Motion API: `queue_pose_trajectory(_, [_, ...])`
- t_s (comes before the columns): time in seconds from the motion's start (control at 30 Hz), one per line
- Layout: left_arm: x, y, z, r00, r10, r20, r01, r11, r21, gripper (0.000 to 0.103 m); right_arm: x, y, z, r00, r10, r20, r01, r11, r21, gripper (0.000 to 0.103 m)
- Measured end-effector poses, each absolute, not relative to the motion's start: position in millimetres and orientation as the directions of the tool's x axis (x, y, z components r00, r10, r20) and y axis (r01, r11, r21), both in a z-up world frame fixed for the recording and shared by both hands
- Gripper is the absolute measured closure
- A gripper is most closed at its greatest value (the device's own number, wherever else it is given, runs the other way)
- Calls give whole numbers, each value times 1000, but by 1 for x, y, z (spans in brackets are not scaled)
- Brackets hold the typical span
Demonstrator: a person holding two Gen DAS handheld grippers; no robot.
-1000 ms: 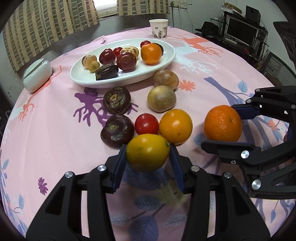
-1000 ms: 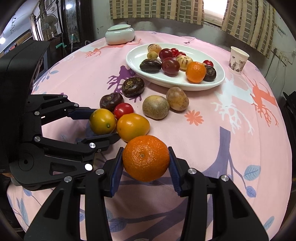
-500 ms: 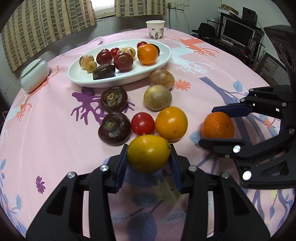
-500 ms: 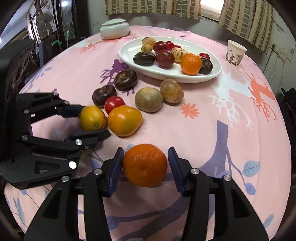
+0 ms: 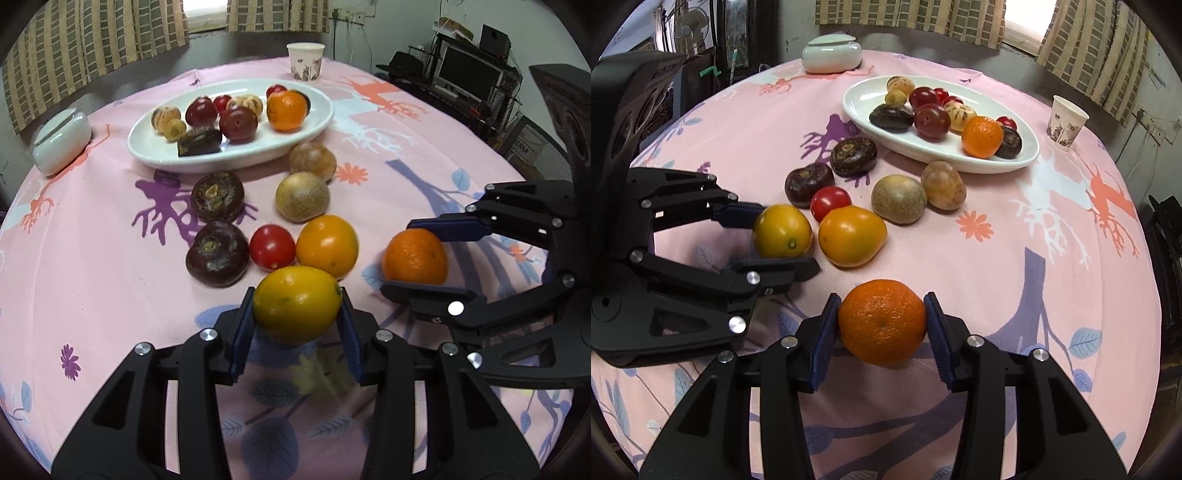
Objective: Organize fruits
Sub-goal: 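Carry the orange and yellow fruit over the white plate and open both tools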
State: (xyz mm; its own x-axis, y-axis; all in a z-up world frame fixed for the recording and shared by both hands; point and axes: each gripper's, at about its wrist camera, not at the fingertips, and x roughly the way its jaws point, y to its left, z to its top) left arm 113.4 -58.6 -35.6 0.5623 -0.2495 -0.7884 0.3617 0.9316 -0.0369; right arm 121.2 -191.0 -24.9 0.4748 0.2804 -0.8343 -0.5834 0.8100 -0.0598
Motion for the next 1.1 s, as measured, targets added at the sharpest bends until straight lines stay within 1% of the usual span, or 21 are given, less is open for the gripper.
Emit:
queue_pose_trajectory(0.07, [110, -59, -29, 588, -239, -773, 355, 935, -19, 60, 121, -193, -21, 481, 296, -825, -584, 810, -50, 57])
queue_pose_trajectory(0.13, [109, -57, -23, 603, -246, -759, 348, 937, -27, 60, 120, -195, -17, 495, 310, -812, -582, 812, -44, 57])
queue_pose_trajectory(0.2, [109, -56, -21, 608, -251, -753, 341, 939, -37, 60, 119, -196, -13, 501, 318, -805, -584, 811, -43, 59])
queue_pose_trajectory(0.37, [113, -57, -28, 587, -237, -774, 338, 941, -32, 60, 118, -195, -17, 489, 319, -812, -601, 798, -49, 58])
queue_pose_trajectory(0.43, [112, -57, -29, 587, -235, -775, 339, 940, -27, 60, 117, -194, -22, 492, 284, -823, -592, 803, -77, 56])
queue_pose_trajectory(0.5, [112, -57, -30, 587, -230, -777, 340, 940, -22, 60, 120, -193, -33, 460, 257, -850, -592, 802, -78, 54])
queue_pose_trajectory(0.57, [113, -57, -31, 581, -232, -780, 341, 940, -25, 60, 121, -192, -36, 456, 263, -850, -595, 801, -72, 54])
queue_pose_trajectory(0.63, [113, -57, -32, 581, -229, -781, 341, 940, -22, 60, 122, -192, -35, 460, 265, -847, -591, 803, -70, 58])
queue_pose_trajectory(0.77, [113, -55, -28, 589, -235, -773, 335, 942, -31, 60, 125, -199, -28, 515, 259, -817, -540, 839, -74, 59])
queue_pose_trajectory(0.87, [114, -49, -22, 596, -246, -764, 316, 947, -58, 60, 126, -204, -21, 525, 284, -802, -527, 848, -45, 59])
queue_pose_trajectory(1.0, [125, -35, -3, 612, -261, -747, 265, 957, -117, 60, 132, -213, -2, 550, 353, -757, -505, 862, 35, 59])
queue_pose_trajectory(1.1, [140, -33, 14, 639, -228, -735, 248, 965, -83, 60, 139, -216, 17, 582, 380, -718, -496, 867, 57, 59])
